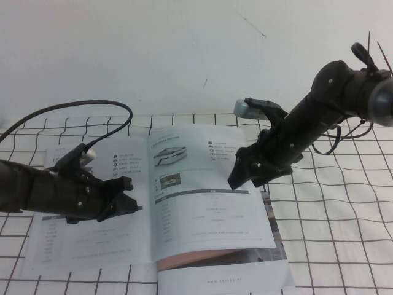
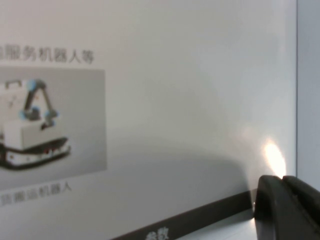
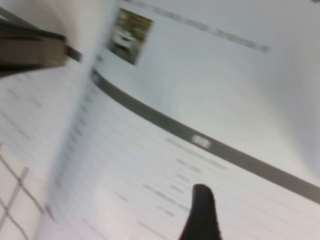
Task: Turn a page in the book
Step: Open the closed book
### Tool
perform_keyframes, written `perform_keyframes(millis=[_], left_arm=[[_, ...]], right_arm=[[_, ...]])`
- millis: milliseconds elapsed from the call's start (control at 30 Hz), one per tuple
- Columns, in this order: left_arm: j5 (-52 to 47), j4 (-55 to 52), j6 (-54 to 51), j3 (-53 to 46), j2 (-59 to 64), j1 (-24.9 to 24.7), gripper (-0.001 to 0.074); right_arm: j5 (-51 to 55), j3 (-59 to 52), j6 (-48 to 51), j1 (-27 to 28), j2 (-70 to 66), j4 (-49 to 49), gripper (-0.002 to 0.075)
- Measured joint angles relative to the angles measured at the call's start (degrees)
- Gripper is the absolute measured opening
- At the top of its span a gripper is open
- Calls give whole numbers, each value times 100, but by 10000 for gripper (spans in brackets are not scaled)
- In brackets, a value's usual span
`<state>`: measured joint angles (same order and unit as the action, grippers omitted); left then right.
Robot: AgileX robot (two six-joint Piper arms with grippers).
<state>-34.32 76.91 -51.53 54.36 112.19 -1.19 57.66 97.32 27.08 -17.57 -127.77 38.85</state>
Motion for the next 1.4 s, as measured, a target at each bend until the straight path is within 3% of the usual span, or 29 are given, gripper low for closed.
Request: perform_keyframes(millis=[100, 233, 800, 1067, 1233, 1400], left_arm=[[0, 0, 0, 0, 0, 0, -3], [0, -5, 0, 0, 0, 0, -3], [10, -5, 0, 0, 0, 0, -3], [10, -5, 0, 0, 0, 0, -4], [10, -5, 0, 0, 0, 0, -3], [10, -5, 0, 0, 0, 0, -3]], right_arm=[[38, 37, -320, 0, -13, -566, 520], [60, 46, -293, -10, -170, -499, 520], [124, 75, 932, -18, -436, 1953, 520], [138, 75, 1124, -56, -448, 2392, 520], [277, 198, 748, 27, -406, 1698, 520], [429, 416, -61, 41, -222, -46, 520]])
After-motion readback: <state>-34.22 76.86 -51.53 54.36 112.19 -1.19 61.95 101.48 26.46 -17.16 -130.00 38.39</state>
